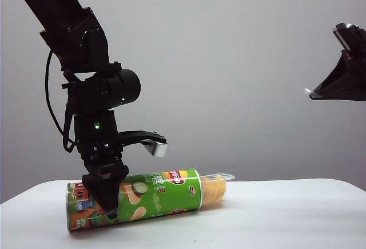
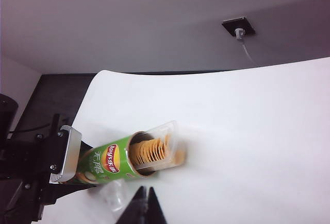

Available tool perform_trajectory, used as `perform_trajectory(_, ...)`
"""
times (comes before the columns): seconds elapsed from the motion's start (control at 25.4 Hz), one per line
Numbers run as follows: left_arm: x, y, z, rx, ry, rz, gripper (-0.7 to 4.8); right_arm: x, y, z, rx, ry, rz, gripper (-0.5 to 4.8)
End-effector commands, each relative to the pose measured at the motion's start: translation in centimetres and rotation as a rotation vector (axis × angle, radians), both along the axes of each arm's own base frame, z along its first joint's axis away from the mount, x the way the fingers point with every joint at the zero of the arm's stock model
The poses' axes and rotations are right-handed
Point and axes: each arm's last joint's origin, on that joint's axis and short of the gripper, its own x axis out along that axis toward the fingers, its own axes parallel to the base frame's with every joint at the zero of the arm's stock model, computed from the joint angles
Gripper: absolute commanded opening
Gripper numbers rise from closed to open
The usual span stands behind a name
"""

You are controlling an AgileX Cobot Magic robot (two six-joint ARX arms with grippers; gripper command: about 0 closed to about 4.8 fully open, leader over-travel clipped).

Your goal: Pick up the green tub of chips from the desk, push the transparent container that's holding the chips and has slipped out back in, and finally put the chips back on the desk.

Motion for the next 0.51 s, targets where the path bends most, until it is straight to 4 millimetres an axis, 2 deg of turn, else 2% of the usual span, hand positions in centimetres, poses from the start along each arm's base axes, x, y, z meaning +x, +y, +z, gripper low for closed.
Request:
perform_trajectory(0.04,0.1,-0.1,0.2,-0.013,-0.006,0.011,2.88,0.4,0.0,-0.5,0.004,0.007,0.002,-0.02)
perform_trajectory(0.24,0.0,-0.1,1.5,-0.027,-0.035,0.01,2.88,1.0,-0.1,-2.3,0.073,0.123,-0.018,-0.01)
perform_trajectory(0.51,-0.6,-0.3,4.0,-0.052,-0.091,-0.006,2.89,2.5,0.0,-3.3,0.239,0.233,0.03,-0.01)
